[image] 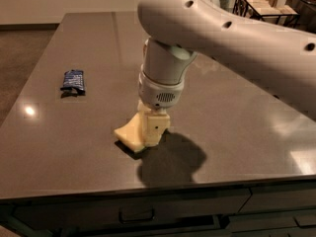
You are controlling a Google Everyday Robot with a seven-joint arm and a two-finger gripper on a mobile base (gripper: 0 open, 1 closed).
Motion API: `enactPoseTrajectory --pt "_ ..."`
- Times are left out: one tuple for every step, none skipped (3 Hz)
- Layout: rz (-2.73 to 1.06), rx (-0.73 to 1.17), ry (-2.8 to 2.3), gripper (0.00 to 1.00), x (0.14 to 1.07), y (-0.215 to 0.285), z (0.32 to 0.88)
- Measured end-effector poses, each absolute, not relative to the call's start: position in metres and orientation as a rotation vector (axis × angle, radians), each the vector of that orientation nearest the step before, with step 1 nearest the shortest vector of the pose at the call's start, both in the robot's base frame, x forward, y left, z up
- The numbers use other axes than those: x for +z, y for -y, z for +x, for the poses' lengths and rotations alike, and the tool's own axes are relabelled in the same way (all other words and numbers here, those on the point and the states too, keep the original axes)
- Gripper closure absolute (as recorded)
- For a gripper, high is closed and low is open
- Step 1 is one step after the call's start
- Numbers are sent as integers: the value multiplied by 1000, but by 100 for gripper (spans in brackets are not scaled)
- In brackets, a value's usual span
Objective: Move sponge near rxbar blueberry
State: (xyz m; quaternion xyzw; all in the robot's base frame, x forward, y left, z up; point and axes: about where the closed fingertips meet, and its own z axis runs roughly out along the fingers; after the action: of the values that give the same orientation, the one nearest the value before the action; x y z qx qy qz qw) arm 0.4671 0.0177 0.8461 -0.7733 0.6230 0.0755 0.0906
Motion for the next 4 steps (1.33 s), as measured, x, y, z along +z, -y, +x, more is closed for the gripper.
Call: enactPoseTrajectory --pt "-2290 233 -1830 88 863 -38 472" --pt "-2250 236 -1802 100 875 -73 484" --pt "-2205 208 -1769 100 881 -121 506" --pt "-2183 158 -1754 100 878 -147 529"
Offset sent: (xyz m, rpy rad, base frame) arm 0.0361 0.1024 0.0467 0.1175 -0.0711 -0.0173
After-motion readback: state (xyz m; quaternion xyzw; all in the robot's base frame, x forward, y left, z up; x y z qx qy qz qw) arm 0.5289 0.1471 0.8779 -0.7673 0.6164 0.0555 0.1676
